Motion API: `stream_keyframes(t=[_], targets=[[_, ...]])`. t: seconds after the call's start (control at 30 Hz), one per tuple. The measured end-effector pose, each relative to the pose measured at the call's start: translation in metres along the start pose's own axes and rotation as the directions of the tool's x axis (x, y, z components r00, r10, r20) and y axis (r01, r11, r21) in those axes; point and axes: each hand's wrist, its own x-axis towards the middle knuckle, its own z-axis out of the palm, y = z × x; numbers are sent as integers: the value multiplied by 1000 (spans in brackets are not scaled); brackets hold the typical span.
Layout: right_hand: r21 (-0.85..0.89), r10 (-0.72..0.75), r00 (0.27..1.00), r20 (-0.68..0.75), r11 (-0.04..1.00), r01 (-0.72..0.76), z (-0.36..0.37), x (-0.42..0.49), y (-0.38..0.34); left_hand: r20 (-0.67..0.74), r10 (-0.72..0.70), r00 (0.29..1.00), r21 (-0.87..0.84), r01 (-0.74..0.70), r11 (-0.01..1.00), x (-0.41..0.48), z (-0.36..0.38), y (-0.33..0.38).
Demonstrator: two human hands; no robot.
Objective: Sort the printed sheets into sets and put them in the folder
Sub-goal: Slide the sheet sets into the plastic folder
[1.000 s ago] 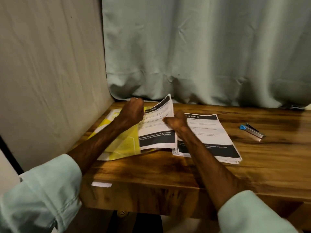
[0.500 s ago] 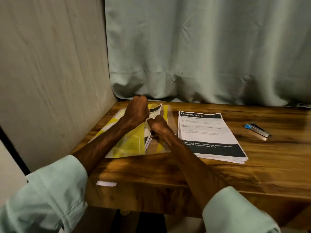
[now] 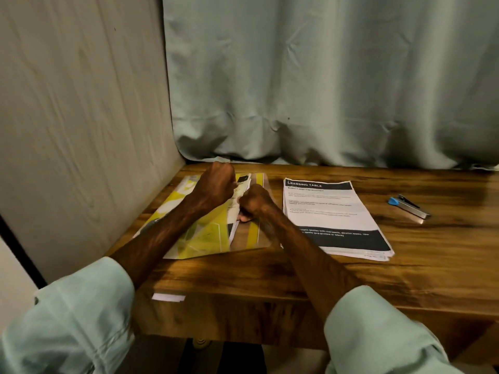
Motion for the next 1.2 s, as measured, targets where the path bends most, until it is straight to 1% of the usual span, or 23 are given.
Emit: stream_keyframes(t=[0.07, 0.1, 0.17, 0.23, 0.3, 0.37, 0.43, 0.53, 0.6, 0.67, 0.73, 0.83, 0.9, 1.0, 1.1, 1.2], targets=[[-98, -68, 997, -41, 993, 64, -16, -4, 4, 1, -2, 1000, -1, 2, 1000, -1, 1, 0], [-174, -110, 989, -95, 980, 93, -29, -4, 9, 5, -7, 1000, 4, 7, 1000, 0, 1, 1], [-292, -171, 954, -246, 952, 95, -61, -7, 25, 11, -19, 1000, 15, 19, 1000, 1, 2, 5], [-344, -172, 901, -398, 939, 28, -100, -10, 49, 11, -41, 999, 28, 40, 999, 3, 5, 9], [-380, -100, 870, -482, 919, -105, -141, -19, 78, 21, -66, 998, 30, 65, 997, 4, 7, 13], [-418, 8, 866, -500, 873, -250, -175, -22, 110, 35, -78, 996, 44, 76, 996, 5, 8, 18], [-472, 69, 884, -462, 825, -312, -193, -24, 130, 52, -86, 995, 77, 81, 994, 4, 9, 21], [-519, 77, 905, -419, 798, -308, -198, -29, 136, 83, -104, 991, 95, 96, 991, 4, 13, 23], [-498, 84, 909, -409, 814, -300, -197, -29, 132, 83, -112, 990, 104, 104, 989, 5, 16, 22], [-442, 111, 905, -410, 844, -303, -198, -29, 129, 85, -125, 989, 107, 116, 987, 3, 17, 23], [-399, 112, 889, -444, 864, -308, -199, -28, 128, 86, -125, 988, 108, 116, 987, 2, 17, 22], [-385, 75, 853, -516, 869, -310, -199, -28, 127, 100, -130, 986, 117, 118, 986, 3, 14, 22], [-348, 93, 838, -537, 881, -321, -198, -28, 127, 98, -135, 986, 119, 123, 985, 4, 14, 24], [-311, 75, 841, -535, 909, -278, -199, -28, 126, 99, -150, 984, 106, 140, 984, 5, 16, 26], [-316, -22, 865, -501, 935, -159, -202, -25, 122, 98, -172, 980, 83, 164, 983, 5, 17, 24], [-347, -117, 875, -469, 936, -61, -209, -27, 109, 92, -175, 980, 66, 170, 983, 5, 16, 23]])
